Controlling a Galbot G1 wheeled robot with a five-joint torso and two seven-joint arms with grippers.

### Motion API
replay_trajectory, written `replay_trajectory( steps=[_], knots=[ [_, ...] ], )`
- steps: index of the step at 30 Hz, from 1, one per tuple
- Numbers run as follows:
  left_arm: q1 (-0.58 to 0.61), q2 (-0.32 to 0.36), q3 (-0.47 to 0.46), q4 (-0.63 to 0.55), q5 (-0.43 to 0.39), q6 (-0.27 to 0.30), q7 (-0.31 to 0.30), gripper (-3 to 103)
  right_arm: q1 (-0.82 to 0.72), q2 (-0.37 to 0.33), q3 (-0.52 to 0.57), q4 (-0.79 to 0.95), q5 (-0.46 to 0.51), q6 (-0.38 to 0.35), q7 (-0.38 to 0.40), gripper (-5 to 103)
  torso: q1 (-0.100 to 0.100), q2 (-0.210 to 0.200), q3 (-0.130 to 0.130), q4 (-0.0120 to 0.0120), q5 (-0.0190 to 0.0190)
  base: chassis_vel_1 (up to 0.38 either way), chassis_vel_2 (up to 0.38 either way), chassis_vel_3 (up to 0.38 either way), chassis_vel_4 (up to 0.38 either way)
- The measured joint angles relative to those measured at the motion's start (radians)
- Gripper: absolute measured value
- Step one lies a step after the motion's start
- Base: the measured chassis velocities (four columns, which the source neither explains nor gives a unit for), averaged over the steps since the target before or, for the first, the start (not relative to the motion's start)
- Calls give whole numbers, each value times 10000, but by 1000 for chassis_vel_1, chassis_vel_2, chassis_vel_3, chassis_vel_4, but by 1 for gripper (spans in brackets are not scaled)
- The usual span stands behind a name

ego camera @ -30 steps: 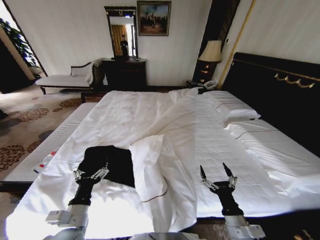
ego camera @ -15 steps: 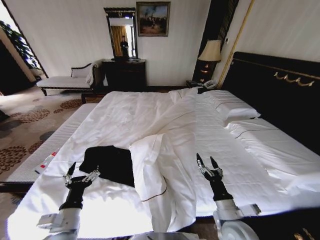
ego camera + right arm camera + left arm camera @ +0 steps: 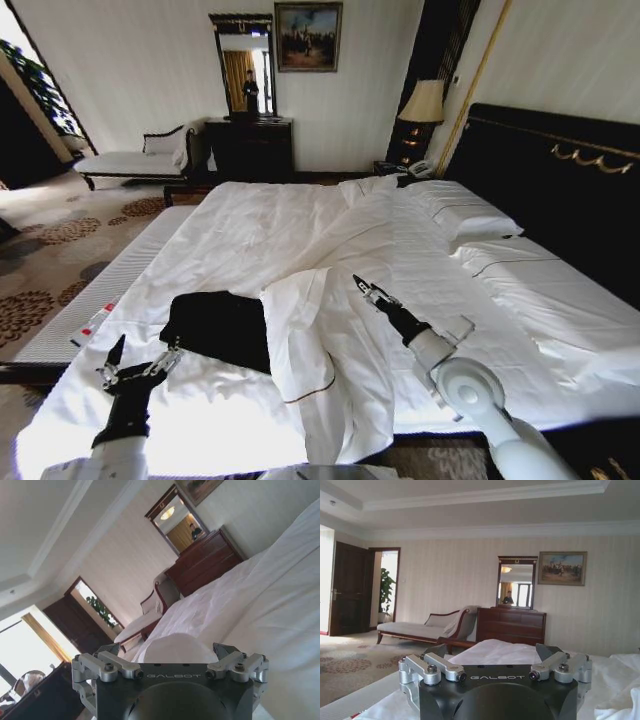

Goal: Fold the clothes on the bed.

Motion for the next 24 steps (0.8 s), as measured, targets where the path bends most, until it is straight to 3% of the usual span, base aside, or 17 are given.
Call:
replay_trajectory(
  steps=[5, 12, 22, 24],
  knots=[
    [7, -368, -65, -11, 356, 14, -48, 100, 1800, -265, -1629, -326, 227, -680, 839, 100, -2, 0, -1, 4, 4, 0, 0, 0, 0],
    [105, -378, 343, 82, 948, -225, -467, 100, 3312, -232, -3159, -1042, 279, -1139, 1088, 100, 0, -1, 1, 2, 0, 0, 0, 0, 0],
    [292, -354, 190, 27, 869, -402, -913, 100, 5042, -36, -4960, -1372, 325, -1495, 1420, 100, -1, 0, 0, 1, 1, 0, 0, 0, 0],
    [302, -348, 430, 47, 1173, -447, -1026, 100, 6180, 279, -6013, -1724, 283, -1680, 1708, 100, -1, 0, 0, 2, 1, 0, 0, 0, 0]
  ],
)
